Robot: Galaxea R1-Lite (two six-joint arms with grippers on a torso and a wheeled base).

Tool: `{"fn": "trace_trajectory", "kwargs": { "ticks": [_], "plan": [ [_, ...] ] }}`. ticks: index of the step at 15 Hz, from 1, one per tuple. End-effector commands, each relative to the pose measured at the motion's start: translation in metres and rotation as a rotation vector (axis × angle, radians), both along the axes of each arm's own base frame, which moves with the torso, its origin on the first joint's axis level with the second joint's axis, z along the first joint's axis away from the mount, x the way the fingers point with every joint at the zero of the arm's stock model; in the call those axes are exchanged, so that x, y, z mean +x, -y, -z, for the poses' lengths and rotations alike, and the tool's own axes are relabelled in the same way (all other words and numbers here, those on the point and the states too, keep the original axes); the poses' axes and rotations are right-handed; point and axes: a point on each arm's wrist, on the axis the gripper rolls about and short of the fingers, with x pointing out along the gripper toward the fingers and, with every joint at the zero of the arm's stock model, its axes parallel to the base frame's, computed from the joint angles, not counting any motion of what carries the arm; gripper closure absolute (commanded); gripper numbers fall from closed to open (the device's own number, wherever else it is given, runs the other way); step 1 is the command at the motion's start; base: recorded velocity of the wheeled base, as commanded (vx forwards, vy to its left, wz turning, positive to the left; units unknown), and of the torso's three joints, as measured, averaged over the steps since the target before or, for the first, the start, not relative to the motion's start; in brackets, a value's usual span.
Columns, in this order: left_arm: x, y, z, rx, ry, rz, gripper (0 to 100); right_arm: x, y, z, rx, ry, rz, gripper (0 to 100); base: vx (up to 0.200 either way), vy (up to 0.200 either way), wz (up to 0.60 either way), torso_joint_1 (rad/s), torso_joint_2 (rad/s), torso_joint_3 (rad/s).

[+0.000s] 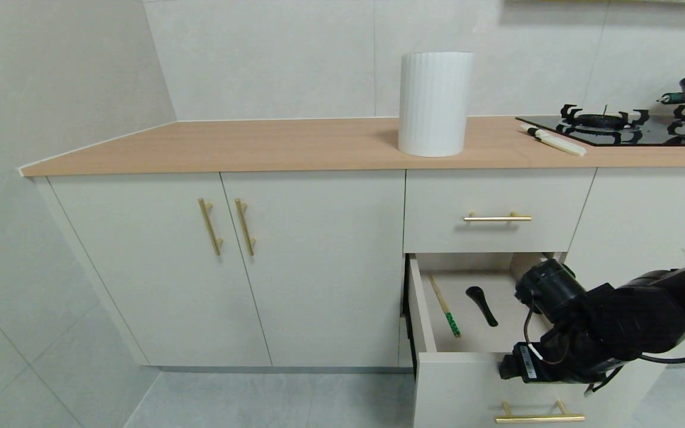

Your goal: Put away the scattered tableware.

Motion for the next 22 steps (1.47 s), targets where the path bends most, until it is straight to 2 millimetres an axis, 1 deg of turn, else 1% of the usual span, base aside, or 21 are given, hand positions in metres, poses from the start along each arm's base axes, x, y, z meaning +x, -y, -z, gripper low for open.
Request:
{"fn": "trace_trajectory", "kwargs": {
  "ticks": [1, 3, 4, 5, 6, 7, 10, 11, 12, 14, 17, 20, 22],
  "plan": [
    [0.000, 0.000, 0.000, 0.000, 0.000, 0.000, 0, 0.018, -0.002, 0.002, -0.006, 0.015, -0.012, 0, 0.000, 0.000, 0.00, 0.000, 0.00, 0.000],
    [0.000, 0.000, 0.000, 0.000, 0.000, 0.000, 0, 0.035, -0.003, 0.005, -0.010, 0.030, -0.015, 0, 0.000, 0.000, 0.00, 0.000, 0.00, 0.000],
    [0.000, 0.000, 0.000, 0.000, 0.001, 0.000, 0, 0.040, -0.004, 0.005, -0.008, 0.036, -0.013, 0, 0.000, 0.000, 0.00, 0.000, 0.00, 0.000],
    [0.000, 0.000, 0.000, 0.000, 0.000, 0.000, 0, 0.048, -0.006, 0.009, -0.009, 0.036, -0.011, 0, 0.000, 0.000, 0.00, 0.000, 0.00, 0.000],
    [0.000, 0.000, 0.000, 0.001, 0.000, 0.000, 0, 0.050, -0.006, 0.012, -0.011, 0.031, -0.011, 0, 0.000, 0.000, 0.00, 0.000, 0.00, 0.000],
    [0.000, 0.000, 0.000, 0.000, 0.000, 0.000, 0, 0.058, -0.009, 0.016, -0.010, 0.036, -0.011, 0, 0.000, 0.000, 0.00, 0.000, 0.00, 0.000],
    [0.000, 0.000, 0.000, 0.000, 0.000, 0.000, 0, 0.076, -0.009, 0.017, 0.003, 0.089, -0.004, 0, 0.000, 0.000, 0.00, 0.000, 0.00, 0.000],
    [0.000, 0.000, 0.000, 0.000, 0.000, 0.000, 0, 0.078, -0.009, 0.017, 0.003, 0.094, -0.007, 0, 0.000, 0.000, 0.00, 0.000, 0.00, 0.000],
    [0.000, 0.000, 0.000, 0.000, 0.000, 0.000, 0, 0.086, -0.007, 0.018, 0.007, 0.114, 0.000, 0, 0.000, 0.000, 0.00, 0.000, 0.00, 0.000],
    [0.000, 0.000, 0.000, 0.000, 0.000, 0.000, 0, 0.100, -0.009, 0.029, 0.023, 0.164, 0.006, 0, 0.000, 0.000, 0.00, 0.000, 0.00, 0.000],
    [0.000, 0.000, 0.000, 0.000, 0.001, 0.000, 0, 0.113, -0.014, 0.048, 0.043, 0.228, 0.008, 0, 0.000, 0.000, 0.00, 0.000, 0.00, 0.000],
    [0.000, 0.000, 0.000, 0.000, 0.000, 0.000, 0, 0.133, -0.013, 0.057, 0.077, 0.373, 0.035, 0, 0.000, 0.000, 0.00, 0.000, 0.00, 0.000],
    [0.000, 0.000, 0.000, 0.001, 0.000, 0.000, 0, 0.140, -0.013, 0.065, 0.075, 0.426, 0.055, 0, 0.000, 0.000, 0.00, 0.000, 0.00, 0.000]
  ]
}}
